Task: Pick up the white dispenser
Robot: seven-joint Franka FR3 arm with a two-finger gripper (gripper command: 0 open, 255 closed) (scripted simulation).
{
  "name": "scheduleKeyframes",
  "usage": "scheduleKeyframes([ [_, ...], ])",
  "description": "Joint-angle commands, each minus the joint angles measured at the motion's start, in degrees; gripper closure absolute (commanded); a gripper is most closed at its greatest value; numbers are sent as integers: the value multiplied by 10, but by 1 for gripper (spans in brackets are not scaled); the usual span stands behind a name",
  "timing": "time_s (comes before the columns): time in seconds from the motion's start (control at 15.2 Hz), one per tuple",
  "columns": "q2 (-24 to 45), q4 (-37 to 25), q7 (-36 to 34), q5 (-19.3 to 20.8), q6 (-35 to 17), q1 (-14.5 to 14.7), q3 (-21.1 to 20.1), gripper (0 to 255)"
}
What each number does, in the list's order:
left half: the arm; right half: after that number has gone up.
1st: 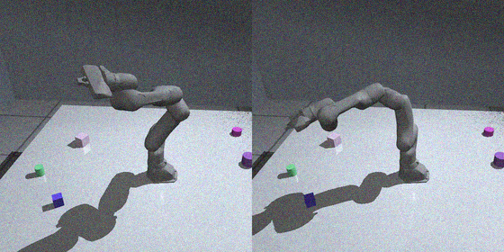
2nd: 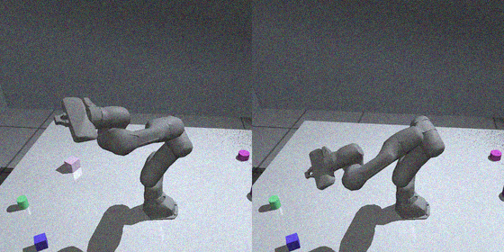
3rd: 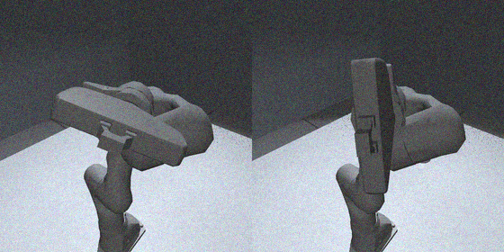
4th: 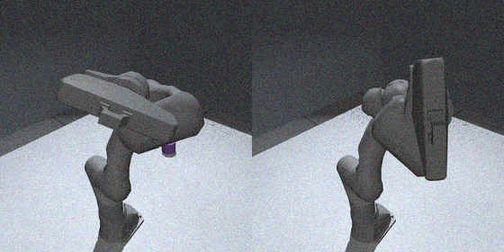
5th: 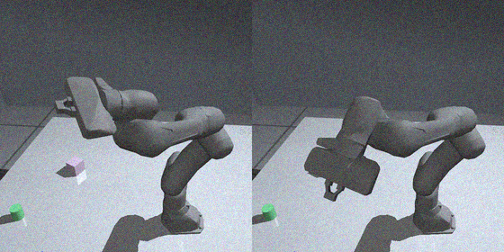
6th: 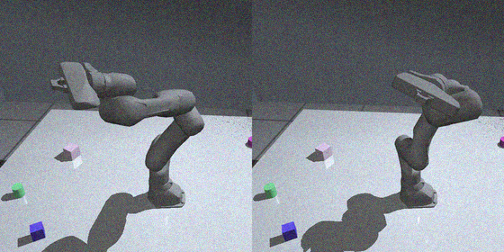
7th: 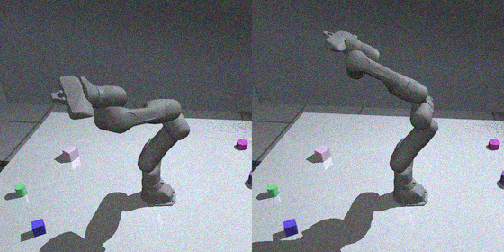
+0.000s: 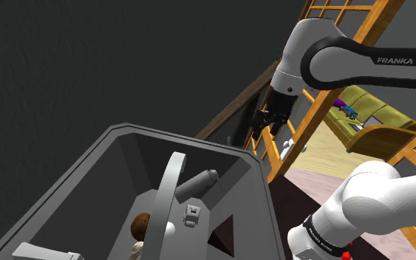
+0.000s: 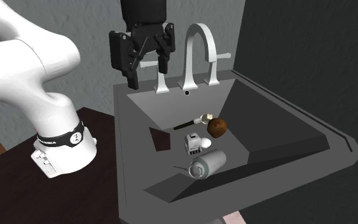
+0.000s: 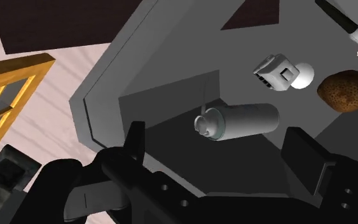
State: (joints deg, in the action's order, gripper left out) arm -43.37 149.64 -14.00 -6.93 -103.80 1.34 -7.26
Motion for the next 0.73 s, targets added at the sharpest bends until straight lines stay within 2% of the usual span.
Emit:
scheduleKeyframes([
  [0.0, 3, 29, -32, -17, -34, 5, -21, 0],
  [0.33, 45, 77, -115, -62, -130, 20, -81, 0],
  [0.66, 126, 100, -200, -101, -240, 30, -146, 0],
])
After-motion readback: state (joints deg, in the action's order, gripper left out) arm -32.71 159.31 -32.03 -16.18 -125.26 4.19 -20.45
